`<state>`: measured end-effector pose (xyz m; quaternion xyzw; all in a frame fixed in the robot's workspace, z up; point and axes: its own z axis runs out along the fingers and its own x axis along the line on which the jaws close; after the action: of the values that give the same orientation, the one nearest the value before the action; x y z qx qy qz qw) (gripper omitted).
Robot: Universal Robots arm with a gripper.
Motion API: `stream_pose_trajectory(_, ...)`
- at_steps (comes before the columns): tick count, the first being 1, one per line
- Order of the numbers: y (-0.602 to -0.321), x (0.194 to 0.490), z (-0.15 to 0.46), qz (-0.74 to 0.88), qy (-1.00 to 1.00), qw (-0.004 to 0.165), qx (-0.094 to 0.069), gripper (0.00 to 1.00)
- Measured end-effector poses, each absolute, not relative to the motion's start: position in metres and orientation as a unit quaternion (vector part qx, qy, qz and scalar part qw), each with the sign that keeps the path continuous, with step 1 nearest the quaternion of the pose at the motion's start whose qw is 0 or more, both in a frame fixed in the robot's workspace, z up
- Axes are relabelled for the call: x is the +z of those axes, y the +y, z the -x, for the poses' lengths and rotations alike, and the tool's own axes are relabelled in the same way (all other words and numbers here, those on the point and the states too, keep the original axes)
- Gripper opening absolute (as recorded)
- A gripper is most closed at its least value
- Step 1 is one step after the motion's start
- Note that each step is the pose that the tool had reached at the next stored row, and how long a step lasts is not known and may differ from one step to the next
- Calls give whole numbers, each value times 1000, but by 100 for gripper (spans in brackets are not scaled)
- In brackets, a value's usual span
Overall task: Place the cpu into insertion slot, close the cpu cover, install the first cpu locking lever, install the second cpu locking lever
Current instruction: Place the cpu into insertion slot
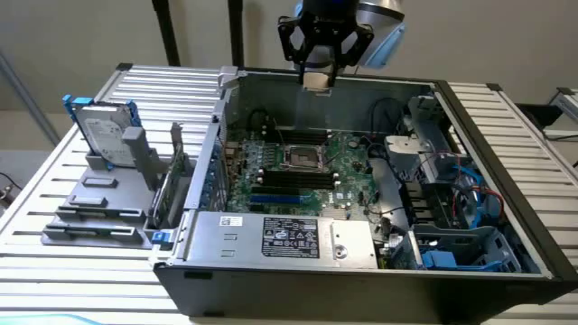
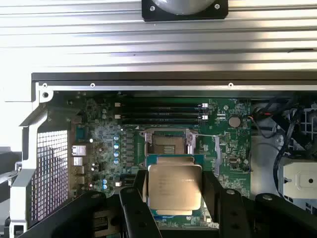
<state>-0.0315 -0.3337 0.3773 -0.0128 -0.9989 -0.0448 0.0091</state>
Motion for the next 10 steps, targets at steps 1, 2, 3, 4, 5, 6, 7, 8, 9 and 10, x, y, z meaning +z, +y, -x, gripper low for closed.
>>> stream_pose_trajectory(1, -334, 377, 32, 13, -999, 9, -45, 55)
stream_pose_trajectory(2, -334, 377, 31, 13, -999, 9, -45, 55)
stream_pose_trajectory(3, -334, 377, 32, 13, -999, 9, -45, 55)
stream_pose_trajectory(4, -334, 377, 31, 13, -999, 9, -45, 55)
stream_pose_trajectory(5, -334, 377, 31, 13, -999, 9, -45, 55)
stream_pose_trajectory(6, -334, 377, 31, 13, -999, 9, -45, 55)
stream_pose_trajectory(7, -334, 377, 31, 13, -999, 9, -45, 55)
stream_pose_trajectory(8, -334, 377, 31, 13, -999, 9, -45, 55)
stream_pose_trajectory(9, -334, 377, 31, 13, -999, 9, -45, 55)
stream_pose_trajectory(10, -334, 377, 32, 13, -999, 9, -45, 55)
